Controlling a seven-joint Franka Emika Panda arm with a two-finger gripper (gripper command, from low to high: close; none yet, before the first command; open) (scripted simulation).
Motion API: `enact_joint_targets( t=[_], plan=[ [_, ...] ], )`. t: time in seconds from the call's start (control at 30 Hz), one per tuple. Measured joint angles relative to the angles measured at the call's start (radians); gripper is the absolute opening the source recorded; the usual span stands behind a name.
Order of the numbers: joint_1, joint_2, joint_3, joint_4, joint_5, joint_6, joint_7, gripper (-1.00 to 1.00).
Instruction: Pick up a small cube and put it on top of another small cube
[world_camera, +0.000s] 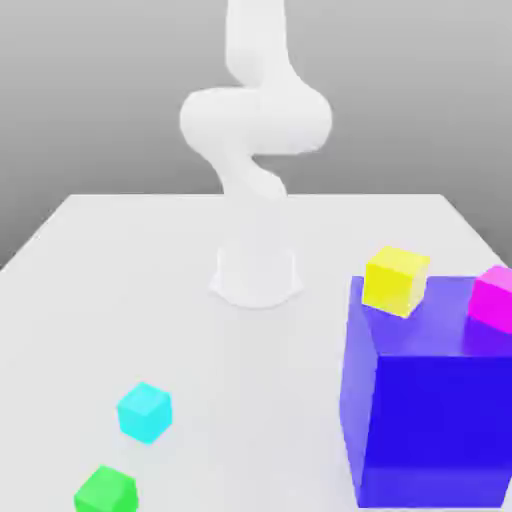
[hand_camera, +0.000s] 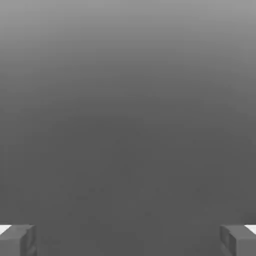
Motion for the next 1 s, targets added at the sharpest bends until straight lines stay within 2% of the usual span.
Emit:
enact_joint_targets(
  t=[0.27,0.7,0.87,1.0],
  plan=[
    [0.075,0.197,-0.157,-0.104,-0.016,0.120,-0.325,0.00],
    [0.162,0.516,-0.393,-0.270,0.026,0.313,-0.890,0.00],
    [0.171,0.645,-0.452,-0.333,0.074,0.386,-1.131,0.00],
    [0.136,0.750,-0.462,-0.384,0.118,0.444,-1.327,0.00]
  ],
)
